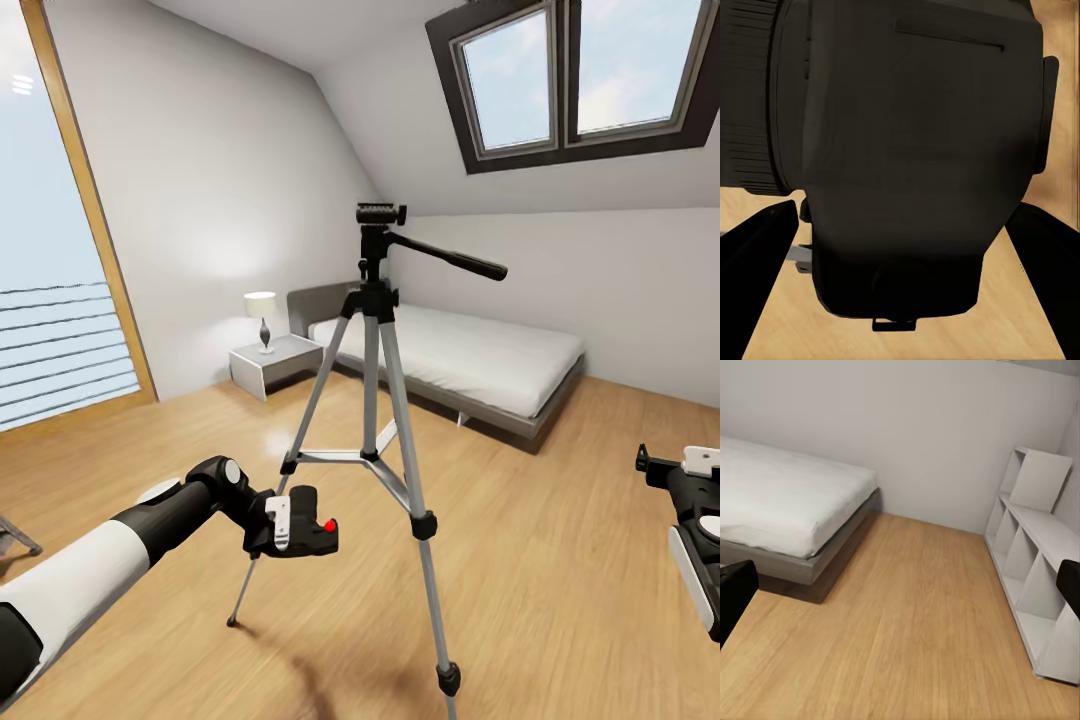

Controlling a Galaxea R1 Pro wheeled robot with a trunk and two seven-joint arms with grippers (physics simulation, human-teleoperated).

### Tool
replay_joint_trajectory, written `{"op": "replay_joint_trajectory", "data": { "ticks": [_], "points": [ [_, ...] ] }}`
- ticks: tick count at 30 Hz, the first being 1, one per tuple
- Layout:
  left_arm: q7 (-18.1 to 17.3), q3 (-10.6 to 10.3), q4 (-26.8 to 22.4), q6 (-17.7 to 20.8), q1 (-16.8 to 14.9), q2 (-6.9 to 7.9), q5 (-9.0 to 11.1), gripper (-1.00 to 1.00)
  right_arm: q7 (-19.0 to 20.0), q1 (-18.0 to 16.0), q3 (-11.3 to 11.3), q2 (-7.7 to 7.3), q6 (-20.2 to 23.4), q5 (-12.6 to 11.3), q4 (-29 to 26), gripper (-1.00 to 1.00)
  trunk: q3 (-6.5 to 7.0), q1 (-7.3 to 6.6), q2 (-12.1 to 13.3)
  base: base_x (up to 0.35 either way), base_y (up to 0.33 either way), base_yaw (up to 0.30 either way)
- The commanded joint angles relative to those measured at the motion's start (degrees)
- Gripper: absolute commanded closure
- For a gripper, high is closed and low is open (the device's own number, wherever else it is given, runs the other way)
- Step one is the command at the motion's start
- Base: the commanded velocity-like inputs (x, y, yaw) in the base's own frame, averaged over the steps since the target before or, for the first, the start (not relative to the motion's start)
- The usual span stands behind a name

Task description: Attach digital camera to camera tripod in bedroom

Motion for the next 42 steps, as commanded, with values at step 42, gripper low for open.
{"op": "replay_joint_trajectory", "data": {
  "ticks": [42],
  "points": [
    [-1.25,-0.14,-0.24,0.59,-0.05,0.06,-0.01,1.0,-0.22,-0.04,0.06,-0.02,0.34,-0.03,-0.09,-1.0,7.48,-9.24,16.83,0.0,0.0,0.0]
  ]
}}
